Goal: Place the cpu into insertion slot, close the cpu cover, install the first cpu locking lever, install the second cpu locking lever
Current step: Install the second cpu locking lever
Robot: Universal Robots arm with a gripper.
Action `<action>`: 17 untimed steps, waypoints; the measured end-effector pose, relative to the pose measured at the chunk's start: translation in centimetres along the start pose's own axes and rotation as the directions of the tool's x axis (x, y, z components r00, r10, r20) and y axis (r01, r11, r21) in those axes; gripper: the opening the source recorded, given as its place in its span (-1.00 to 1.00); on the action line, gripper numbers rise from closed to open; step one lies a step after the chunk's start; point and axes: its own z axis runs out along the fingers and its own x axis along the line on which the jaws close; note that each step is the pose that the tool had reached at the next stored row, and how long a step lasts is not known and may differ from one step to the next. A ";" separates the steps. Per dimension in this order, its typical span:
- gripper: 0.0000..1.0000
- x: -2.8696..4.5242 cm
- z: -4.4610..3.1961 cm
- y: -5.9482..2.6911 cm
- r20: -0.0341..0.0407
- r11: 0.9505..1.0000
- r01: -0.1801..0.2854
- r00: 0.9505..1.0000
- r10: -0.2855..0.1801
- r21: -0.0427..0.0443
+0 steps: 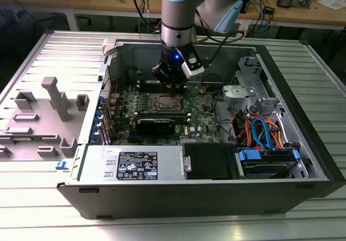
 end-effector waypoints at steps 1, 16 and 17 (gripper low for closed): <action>-0.79 0.00 0.00 -0.01 0.000 1.000 0.000 1.000 0.000 0.000; -0.79 0.01 -0.73 -0.75 0.000 1.000 0.000 1.000 0.000 0.002; -0.79 0.02 -0.74 -0.85 0.000 1.000 0.000 1.000 0.000 0.003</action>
